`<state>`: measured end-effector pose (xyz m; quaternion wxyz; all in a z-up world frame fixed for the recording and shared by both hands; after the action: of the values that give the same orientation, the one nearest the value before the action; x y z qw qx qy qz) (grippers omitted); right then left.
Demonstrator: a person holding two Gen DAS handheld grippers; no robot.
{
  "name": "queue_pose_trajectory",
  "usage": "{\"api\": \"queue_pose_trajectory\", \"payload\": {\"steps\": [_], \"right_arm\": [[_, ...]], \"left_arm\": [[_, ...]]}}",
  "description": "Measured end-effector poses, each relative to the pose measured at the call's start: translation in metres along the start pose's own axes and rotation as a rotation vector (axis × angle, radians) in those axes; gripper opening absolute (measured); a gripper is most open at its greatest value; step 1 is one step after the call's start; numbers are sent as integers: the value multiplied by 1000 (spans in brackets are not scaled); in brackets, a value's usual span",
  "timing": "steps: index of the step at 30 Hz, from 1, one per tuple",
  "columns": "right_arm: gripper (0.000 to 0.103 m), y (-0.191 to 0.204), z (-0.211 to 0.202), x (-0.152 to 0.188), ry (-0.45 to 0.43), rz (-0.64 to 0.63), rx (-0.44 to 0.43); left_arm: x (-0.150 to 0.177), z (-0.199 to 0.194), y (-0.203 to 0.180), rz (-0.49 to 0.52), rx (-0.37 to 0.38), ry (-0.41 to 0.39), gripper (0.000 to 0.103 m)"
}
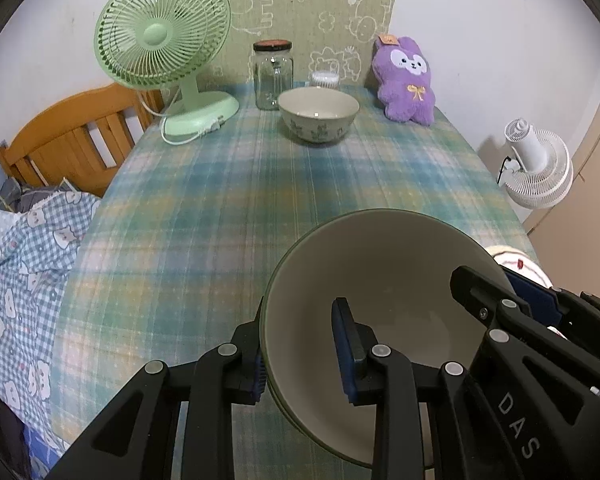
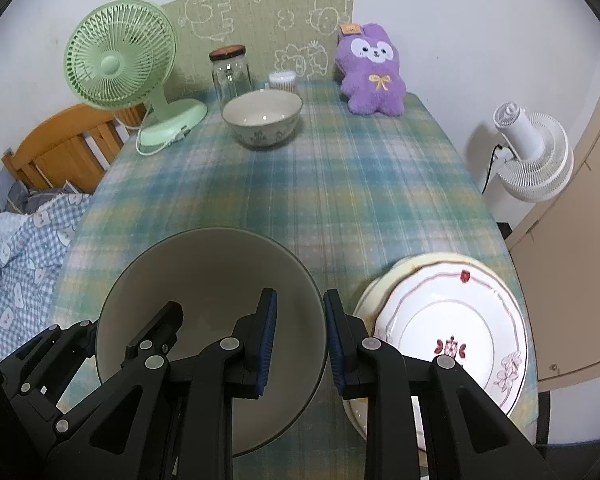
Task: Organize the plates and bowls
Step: 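Carry the bowl with both grippers toward the plate stack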
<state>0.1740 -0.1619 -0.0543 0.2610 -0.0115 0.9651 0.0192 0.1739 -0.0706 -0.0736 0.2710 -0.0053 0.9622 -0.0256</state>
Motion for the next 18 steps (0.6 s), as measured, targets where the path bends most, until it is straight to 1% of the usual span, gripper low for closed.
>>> {"api": "queue_pose_trajectory", "payload": {"steps": [8,18], "right_arm": [[27,3,11,13,34,-7,0],[27,2,18,20,44,20,-19]], "left_arm": [[14,10,2,-5,-12,26,27],[20,11,2,15,-44,10,27]]}}
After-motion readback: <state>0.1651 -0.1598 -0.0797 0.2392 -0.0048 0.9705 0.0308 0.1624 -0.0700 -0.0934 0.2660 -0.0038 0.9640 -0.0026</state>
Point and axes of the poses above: each gripper's, at about its wrist camera, not at the fingertips, and z roughly the way its jaws point, y to its left, x to its underside, the point moved 5 cm from there along z, roughly the way its jaws point, and after that the axes turned 2 degrees about -z, right-handed, at the moved point
